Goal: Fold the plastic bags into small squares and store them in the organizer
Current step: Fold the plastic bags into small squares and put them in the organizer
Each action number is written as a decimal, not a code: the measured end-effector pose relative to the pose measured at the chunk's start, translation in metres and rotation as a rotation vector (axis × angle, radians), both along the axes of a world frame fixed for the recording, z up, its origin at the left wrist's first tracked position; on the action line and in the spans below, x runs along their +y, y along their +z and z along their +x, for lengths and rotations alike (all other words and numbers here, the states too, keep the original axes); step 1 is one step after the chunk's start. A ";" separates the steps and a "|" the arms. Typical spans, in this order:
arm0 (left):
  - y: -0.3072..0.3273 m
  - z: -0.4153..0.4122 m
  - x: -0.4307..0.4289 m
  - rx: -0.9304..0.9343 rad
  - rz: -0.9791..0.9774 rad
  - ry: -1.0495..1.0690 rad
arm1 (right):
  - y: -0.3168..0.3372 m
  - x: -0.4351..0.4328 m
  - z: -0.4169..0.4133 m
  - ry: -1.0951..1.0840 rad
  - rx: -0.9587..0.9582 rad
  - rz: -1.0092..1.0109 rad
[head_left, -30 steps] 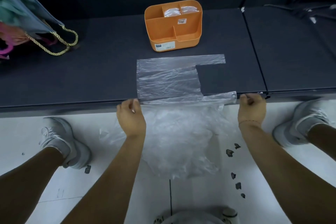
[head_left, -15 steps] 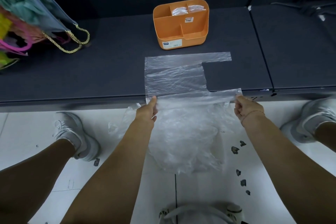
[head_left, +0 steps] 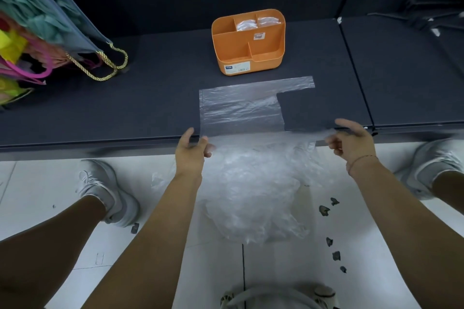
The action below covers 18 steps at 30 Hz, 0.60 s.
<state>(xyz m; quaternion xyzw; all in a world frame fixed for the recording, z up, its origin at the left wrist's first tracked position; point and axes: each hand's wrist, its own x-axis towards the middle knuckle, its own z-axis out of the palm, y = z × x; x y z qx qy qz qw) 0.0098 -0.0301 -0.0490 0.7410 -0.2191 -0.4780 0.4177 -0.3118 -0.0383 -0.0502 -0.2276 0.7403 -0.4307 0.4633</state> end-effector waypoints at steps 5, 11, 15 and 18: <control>0.016 0.012 -0.010 0.245 0.058 -0.154 | 0.012 -0.012 -0.013 0.207 -0.145 0.006; 0.015 0.029 -0.016 0.267 0.051 -0.423 | 0.014 -0.025 -0.033 0.495 -0.137 0.046; 0.011 0.026 -0.026 0.038 0.005 -0.311 | 0.015 -0.039 -0.033 0.505 0.002 0.060; 0.003 0.025 -0.044 -0.138 -0.057 -0.234 | 0.013 -0.056 -0.032 0.495 0.159 0.023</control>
